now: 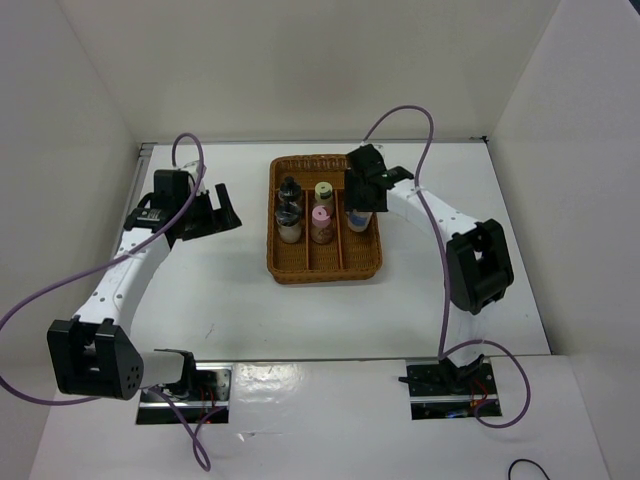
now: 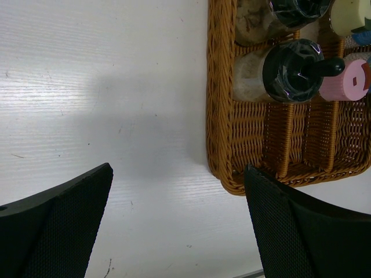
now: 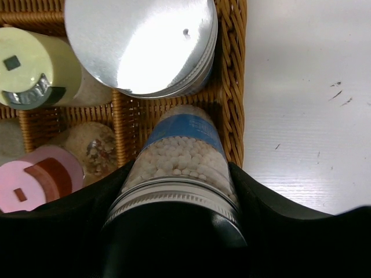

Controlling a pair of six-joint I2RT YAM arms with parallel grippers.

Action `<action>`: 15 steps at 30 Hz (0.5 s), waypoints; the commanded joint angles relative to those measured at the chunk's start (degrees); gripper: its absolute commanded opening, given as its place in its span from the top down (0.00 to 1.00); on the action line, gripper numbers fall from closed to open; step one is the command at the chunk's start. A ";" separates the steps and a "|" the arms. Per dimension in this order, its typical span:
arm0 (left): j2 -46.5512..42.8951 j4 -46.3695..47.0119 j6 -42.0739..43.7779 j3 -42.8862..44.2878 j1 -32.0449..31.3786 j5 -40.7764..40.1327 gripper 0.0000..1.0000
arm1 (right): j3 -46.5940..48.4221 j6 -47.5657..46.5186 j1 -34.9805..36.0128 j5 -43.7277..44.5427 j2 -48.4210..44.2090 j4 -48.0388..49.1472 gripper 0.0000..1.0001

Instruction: Organize the condiment bottles

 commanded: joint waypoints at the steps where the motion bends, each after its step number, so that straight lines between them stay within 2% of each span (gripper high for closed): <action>1: 0.11 2.00 1.18 2.47 0.28 1.20 0.01 | -0.84 -0.84 -0.28 1.48 -0.11 6.11 0.50; 4: 0.11 2.53 1.18 2.47 0.28 1.20 0.01 | -0.85 -0.84 -0.28 1.48 1.20 6.64 0.48; 8: 0.11 2.53 1.18 2.47 0.28 0.68 0.01 | -0.85 -1.36 -0.28 0.95 1.21 6.64 0.39; 11: -0.41 2.53 0.65 2.47 0.28 0.68 0.01 | -0.85 -1.89 -0.28 0.95 1.21 6.64 0.25; 14: -0.94 2.53 0.65 2.47 0.28 0.68 0.01 | 0.29 -1.89 -0.28 0.43 1.21 5.07 0.16; 15: -0.94 2.53 0.65 2.47 0.28 0.68 0.01 | 0.30 -1.89 -0.28 0.42 0.68 4.53 0.06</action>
